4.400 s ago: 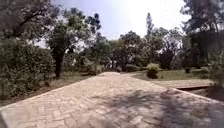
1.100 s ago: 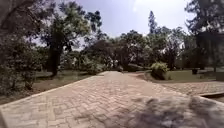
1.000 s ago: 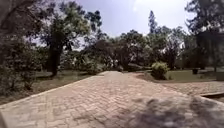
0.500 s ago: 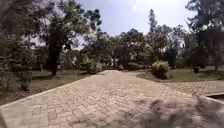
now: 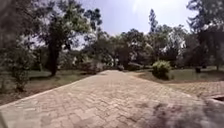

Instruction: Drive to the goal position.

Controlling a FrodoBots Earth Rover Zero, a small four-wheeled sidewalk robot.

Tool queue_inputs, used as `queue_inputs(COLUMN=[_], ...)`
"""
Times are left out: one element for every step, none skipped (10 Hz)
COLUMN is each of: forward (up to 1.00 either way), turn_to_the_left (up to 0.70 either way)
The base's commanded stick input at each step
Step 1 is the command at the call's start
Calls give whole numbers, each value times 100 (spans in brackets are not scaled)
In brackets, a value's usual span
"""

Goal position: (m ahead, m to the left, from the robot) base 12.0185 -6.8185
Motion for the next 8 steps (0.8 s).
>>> queue_inputs(forward=[30, 30, 30, 30, 30, 30, 30, 30], turn_to_the_left=[0, 0, 0, 0, 0, 0, 0, 0])
